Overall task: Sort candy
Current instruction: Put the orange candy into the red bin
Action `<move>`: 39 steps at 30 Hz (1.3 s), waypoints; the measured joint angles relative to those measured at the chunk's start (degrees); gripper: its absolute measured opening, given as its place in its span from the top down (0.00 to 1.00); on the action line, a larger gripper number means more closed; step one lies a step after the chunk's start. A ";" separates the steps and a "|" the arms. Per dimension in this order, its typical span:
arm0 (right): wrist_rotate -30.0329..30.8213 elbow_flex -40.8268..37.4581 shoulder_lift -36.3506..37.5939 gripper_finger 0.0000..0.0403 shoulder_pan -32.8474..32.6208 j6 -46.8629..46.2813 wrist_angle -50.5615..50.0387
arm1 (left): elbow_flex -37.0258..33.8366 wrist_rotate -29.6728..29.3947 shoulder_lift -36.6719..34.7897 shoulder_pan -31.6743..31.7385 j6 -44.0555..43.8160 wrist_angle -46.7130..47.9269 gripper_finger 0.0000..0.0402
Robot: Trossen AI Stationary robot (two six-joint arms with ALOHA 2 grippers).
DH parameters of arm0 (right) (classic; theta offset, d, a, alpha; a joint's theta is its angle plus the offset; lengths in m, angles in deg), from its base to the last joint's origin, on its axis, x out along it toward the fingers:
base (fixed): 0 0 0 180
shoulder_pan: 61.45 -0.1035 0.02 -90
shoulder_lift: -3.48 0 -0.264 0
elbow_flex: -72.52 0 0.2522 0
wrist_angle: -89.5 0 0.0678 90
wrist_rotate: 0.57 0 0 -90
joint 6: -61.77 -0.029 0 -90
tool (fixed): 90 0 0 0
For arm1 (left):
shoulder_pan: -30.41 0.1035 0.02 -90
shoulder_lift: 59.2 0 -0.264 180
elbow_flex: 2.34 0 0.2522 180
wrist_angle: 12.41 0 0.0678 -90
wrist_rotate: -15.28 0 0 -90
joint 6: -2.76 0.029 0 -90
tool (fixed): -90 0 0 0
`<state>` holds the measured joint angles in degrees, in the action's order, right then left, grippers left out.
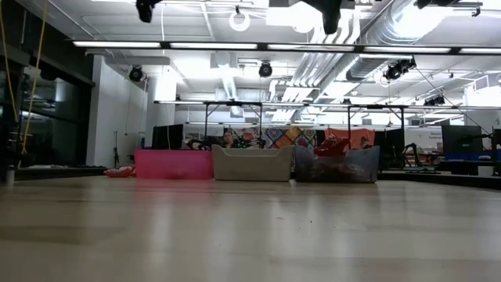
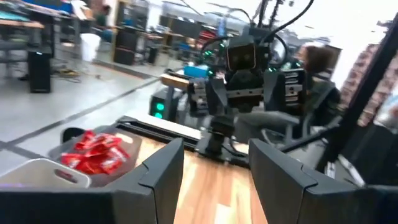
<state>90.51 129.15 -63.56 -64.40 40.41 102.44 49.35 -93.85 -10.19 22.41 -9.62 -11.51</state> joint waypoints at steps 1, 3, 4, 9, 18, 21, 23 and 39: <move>1.02 0.21 -0.15 0.44 -0.59 2.09 -0.58 | 0.00 1.16 0.58 0.35 -0.02 -0.12 0.58; 2.48 1.44 -0.90 0.44 -1.11 3.68 -2.43 | 0.00 2.49 1.35 0.76 -0.72 -0.53 0.58; 2.83 1.87 -1.11 0.44 -1.17 3.70 -3.20 | 0.00 2.81 1.67 0.90 -1.00 -1.00 0.58; 2.92 3.88 -2.10 0.44 -1.21 5.66 -4.66 | 0.00 3.62 1.97 0.86 -1.46 -0.80 0.58; 2.88 3.98 -2.08 0.44 -1.19 7.46 -6.40 | 5.36 5.87 3.60 -2.65 -4.02 8.60 0.58; 2.88 3.98 -2.10 0.44 -1.19 7.52 -8.01 | 12.94 7.56 7.36 -7.59 -5.86 27.40 0.58; 2.88 3.98 -2.10 0.44 -1.19 8.17 -9.64 | 18.30 9.50 10.80 -11.37 -8.74 40.35 0.58; 5.99 3.98 -2.10 0.44 -0.67 11.35 -18.43 | 22.91 12.28 40.50 -41.99 -15.80 61.42 0.58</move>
<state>96.50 133.13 -65.67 -65.07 51.75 84.01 72.26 -81.57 30.30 -19.58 -25.41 49.90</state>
